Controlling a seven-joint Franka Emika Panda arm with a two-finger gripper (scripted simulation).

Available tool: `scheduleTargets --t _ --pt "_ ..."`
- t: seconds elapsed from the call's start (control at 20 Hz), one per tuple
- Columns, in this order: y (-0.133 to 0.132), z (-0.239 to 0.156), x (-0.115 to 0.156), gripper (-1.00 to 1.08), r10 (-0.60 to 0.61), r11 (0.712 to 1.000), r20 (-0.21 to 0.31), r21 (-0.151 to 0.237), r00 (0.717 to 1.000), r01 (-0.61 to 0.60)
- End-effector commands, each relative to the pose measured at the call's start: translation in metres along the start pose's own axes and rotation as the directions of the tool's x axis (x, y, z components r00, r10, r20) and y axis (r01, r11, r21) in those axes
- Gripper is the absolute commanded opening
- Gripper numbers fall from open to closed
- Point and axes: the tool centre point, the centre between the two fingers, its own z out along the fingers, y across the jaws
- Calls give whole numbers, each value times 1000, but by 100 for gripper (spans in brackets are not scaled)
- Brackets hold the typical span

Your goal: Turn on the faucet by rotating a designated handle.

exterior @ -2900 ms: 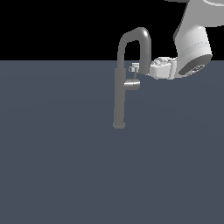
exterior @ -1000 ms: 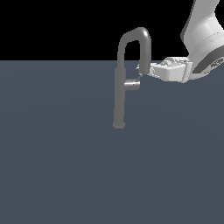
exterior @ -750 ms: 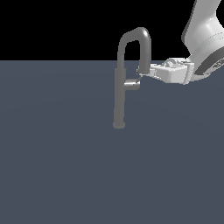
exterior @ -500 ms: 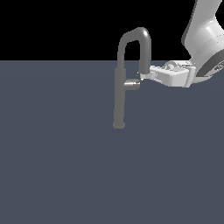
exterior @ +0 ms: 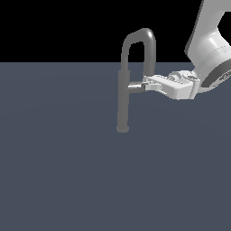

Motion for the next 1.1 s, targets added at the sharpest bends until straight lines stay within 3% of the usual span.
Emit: scheduleTargets --t 0.0,0.05,0.55,0.6,0.65,1.05 --pt "10 0 31 -100 39 999 12 9 999 -39" --pt "1 0 4 -100 2 1000 2 1 1000 -2" --pt "-4 0 56 -100 37 999 11 9 999 -37" --pt "-4 0 56 -100 37 999 11 9 999 -37" --pt "-12 0 19 -100 -15 1000 4 -11 1000 15" --pt "-21 0 48 -100 12 1000 8 -1 1000 -12"
